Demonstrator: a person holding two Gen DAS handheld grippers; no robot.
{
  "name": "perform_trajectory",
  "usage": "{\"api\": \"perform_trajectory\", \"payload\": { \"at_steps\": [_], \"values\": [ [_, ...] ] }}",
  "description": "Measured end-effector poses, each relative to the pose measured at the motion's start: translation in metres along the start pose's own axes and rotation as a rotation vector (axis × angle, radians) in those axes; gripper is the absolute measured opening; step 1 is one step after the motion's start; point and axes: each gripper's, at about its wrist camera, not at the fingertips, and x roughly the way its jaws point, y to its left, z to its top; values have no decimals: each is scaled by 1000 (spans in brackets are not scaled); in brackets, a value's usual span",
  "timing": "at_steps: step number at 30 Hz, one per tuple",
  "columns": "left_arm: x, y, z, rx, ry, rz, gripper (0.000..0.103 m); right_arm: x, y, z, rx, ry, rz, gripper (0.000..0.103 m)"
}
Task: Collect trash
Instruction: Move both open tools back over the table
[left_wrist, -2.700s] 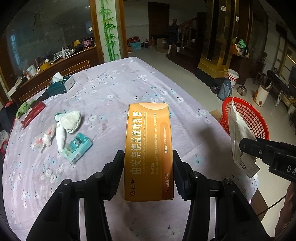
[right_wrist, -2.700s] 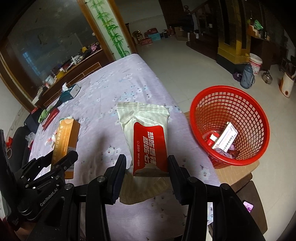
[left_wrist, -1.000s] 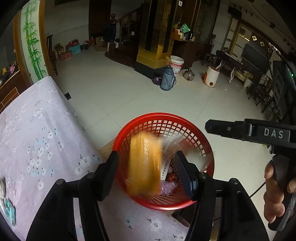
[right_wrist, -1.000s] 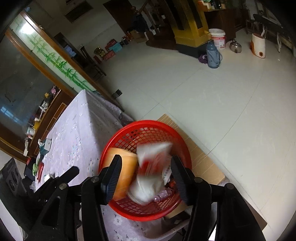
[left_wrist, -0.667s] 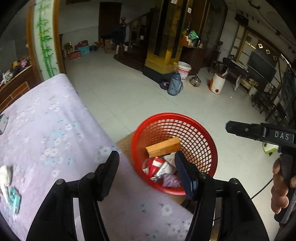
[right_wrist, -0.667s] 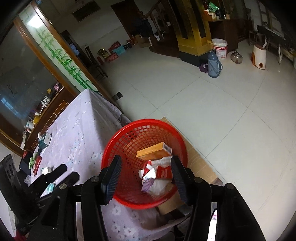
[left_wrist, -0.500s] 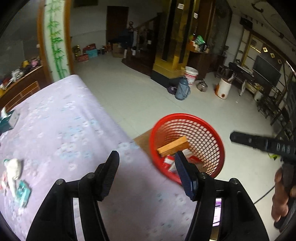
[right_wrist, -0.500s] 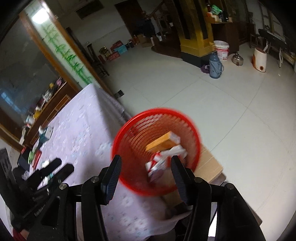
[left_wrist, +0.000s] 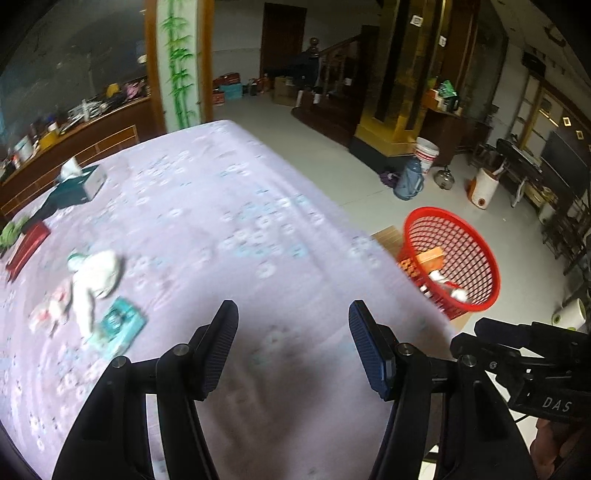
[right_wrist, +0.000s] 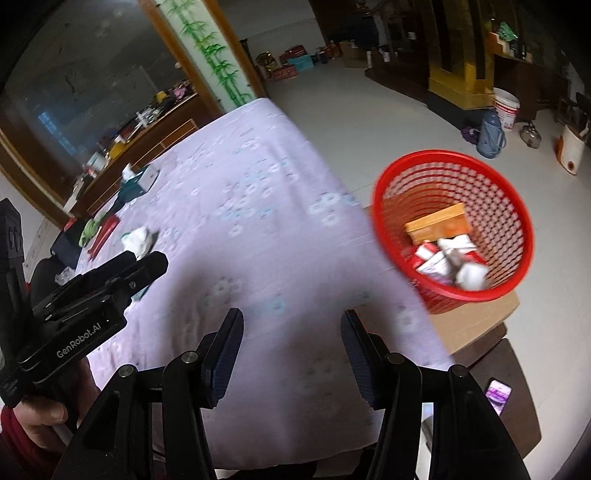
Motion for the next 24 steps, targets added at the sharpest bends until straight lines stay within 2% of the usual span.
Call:
{"api": "perform_trajectory", "payload": {
  "at_steps": [12, 21, 24],
  "values": [
    [-37, 89, -34, -82, -11, 49, 61, 30, 91, -19, -76, 47, 53, 59],
    [-59, 170, -68, -196, -4, 120, 61, 60, 138, -8, -107, 95, 97, 59],
    [-67, 189, -78, -234, -9, 140, 61, 75, 159, -1, -119, 134, 139, 59]
  ]
}}
